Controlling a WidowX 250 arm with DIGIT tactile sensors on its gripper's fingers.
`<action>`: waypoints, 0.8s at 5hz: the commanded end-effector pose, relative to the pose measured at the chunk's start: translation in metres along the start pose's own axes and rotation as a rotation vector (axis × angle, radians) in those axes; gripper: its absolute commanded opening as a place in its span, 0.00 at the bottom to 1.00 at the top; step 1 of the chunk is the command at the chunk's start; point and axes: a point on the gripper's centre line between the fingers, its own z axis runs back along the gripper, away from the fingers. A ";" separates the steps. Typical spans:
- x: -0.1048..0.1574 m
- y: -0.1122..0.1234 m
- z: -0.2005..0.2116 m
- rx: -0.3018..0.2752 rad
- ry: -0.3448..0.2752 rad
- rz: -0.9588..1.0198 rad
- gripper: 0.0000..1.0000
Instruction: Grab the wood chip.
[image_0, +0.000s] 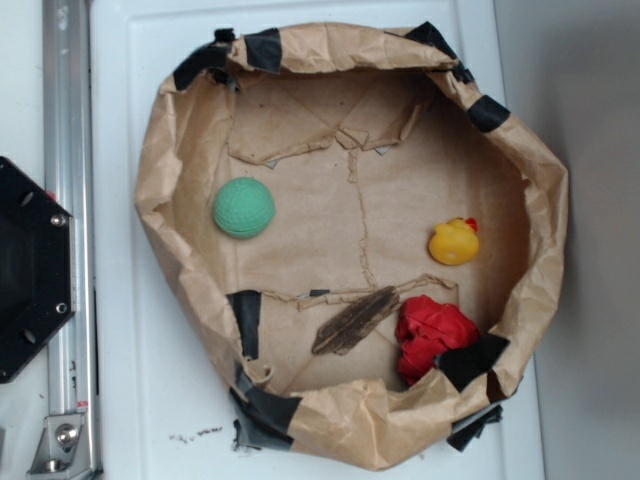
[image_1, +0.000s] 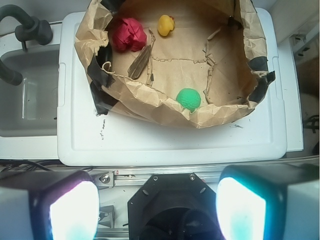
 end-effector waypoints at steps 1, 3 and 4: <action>0.000 0.000 0.000 0.000 0.000 0.000 1.00; 0.075 0.006 -0.040 -0.116 0.015 0.262 1.00; 0.104 0.021 -0.073 -0.089 0.039 0.301 1.00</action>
